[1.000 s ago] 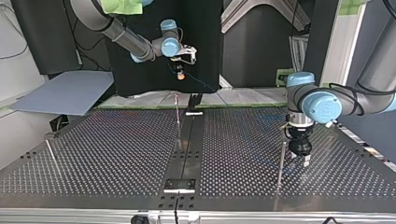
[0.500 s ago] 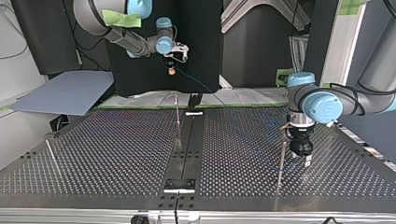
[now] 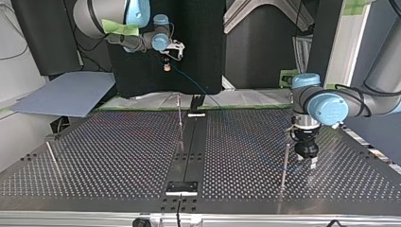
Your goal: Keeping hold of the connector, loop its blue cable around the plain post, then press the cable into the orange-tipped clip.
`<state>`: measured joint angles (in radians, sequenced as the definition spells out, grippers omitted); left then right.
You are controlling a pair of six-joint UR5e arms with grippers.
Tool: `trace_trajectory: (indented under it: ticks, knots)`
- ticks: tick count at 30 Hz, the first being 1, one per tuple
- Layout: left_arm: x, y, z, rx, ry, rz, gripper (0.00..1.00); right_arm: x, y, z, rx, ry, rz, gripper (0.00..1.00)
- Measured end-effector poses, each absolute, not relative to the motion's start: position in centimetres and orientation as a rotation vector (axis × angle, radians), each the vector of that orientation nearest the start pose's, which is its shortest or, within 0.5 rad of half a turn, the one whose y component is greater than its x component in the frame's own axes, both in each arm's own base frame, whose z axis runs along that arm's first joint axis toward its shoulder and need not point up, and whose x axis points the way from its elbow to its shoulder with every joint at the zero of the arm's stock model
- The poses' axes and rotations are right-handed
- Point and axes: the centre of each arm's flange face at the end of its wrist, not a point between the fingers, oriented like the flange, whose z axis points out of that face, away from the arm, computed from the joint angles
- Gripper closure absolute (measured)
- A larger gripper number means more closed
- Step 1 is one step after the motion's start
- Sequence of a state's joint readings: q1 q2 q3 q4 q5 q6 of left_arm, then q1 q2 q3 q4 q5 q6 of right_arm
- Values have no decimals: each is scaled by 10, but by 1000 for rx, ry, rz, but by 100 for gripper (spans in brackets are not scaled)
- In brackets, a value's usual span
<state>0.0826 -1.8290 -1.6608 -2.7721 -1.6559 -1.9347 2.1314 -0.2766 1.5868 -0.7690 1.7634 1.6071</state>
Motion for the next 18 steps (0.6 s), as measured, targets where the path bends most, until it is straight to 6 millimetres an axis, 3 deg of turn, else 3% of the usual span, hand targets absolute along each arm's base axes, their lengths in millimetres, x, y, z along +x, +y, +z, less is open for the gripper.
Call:
trace_trajectory:
  ticks: [8, 18]
  knots:
    - [587, -76, 342, -415, 1495, -161, 0, 367, -398, -254, 1900, -1293, 1000, 100]
    - [587, -75, 342, -416, 1495, -160, 0, 363, -406, -241, 1850, -1286, 1019, 100]
